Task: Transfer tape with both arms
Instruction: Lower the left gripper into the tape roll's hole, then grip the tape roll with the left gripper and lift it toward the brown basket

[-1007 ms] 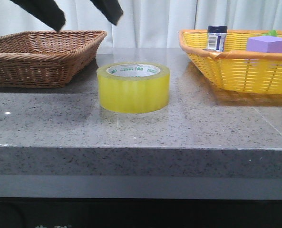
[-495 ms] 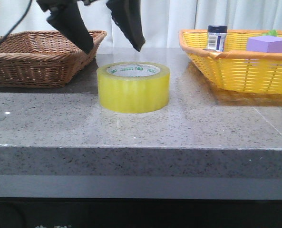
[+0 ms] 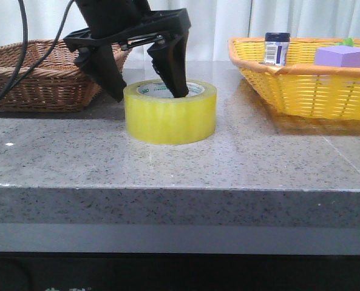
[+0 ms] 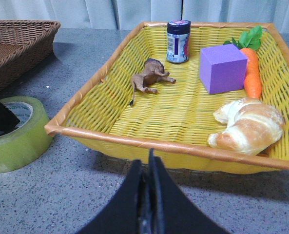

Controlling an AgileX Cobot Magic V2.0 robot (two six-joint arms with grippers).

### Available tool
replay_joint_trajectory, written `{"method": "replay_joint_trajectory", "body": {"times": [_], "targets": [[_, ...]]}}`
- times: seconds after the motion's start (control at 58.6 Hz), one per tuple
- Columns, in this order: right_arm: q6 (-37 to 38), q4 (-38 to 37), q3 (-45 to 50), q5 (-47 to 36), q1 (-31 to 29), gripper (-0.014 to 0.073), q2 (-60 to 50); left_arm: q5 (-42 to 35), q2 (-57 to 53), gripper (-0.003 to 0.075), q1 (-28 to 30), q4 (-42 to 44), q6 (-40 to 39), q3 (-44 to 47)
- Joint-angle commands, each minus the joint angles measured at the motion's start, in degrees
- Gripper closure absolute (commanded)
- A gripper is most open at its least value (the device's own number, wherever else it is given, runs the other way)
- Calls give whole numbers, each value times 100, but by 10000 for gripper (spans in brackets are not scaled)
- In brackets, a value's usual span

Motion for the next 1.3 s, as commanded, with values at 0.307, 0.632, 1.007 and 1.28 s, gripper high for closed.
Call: {"method": "replay_joint_trajectory", "body": {"times": [0.307,0.632,1.007,1.28], "targets": [[-35,43,-144,-451,-30,663,8,-71,-272,553,-43,-134,-49,-201],[-35,43,-144,-451,-30,663,8,292,-283,677,-43,-134,-49,-581],[-35,43,-144,-451,-30,663,8,874,-292,677,-31,130,-49,-2237],[-35,43,-144,-451,-30,663,8,1165,-292,677,160,1608,-239,-2897]]}}
